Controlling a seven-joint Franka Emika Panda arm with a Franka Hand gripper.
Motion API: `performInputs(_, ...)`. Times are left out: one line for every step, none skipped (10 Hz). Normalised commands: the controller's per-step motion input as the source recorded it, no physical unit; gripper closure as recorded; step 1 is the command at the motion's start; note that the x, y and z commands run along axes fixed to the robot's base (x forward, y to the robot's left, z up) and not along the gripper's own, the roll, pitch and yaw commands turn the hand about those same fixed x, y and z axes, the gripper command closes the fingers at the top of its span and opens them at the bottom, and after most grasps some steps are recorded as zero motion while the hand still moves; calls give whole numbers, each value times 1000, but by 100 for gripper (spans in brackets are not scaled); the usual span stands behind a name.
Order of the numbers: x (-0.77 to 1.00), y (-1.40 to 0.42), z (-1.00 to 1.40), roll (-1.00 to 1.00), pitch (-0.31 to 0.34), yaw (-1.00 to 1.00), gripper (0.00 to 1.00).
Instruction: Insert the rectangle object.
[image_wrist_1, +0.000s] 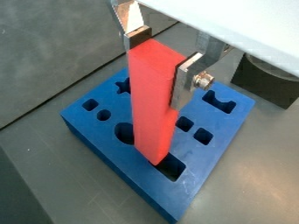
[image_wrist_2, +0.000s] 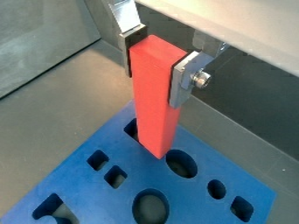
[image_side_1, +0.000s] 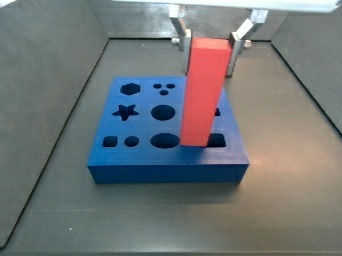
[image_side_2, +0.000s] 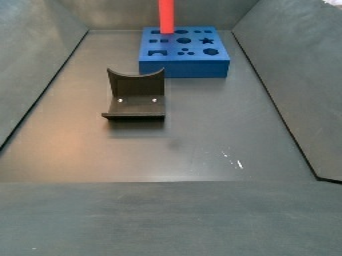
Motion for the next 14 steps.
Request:
performInputs(906,-166,-286,230,256,0,100)
performInputs(914,-200,-357,180,226,0,100)
performInputs(969,-171,-380,189,200,0,100)
performInputs(980,-51,-437,181,164,63,100)
performInputs(786,0,-466,204,84,129,100)
performInputs(580,0,-460,257,13,311,100)
performInputs(594,0,-446,183,4,277,100)
performInputs(663,0,-443,109,0,194,100)
performInputs(746,-46,-440,69,13,0,100)
performInputs(803,-37,-454,41,27,-137,100)
performInputs(714,-40,-517,0,0,-140,100)
performInputs(529,-20,-574,0,-126,-120,100)
performInputs(417,0,-603,0,-223,-126,100)
performInputs(249,0,-586,0,-253,0,100)
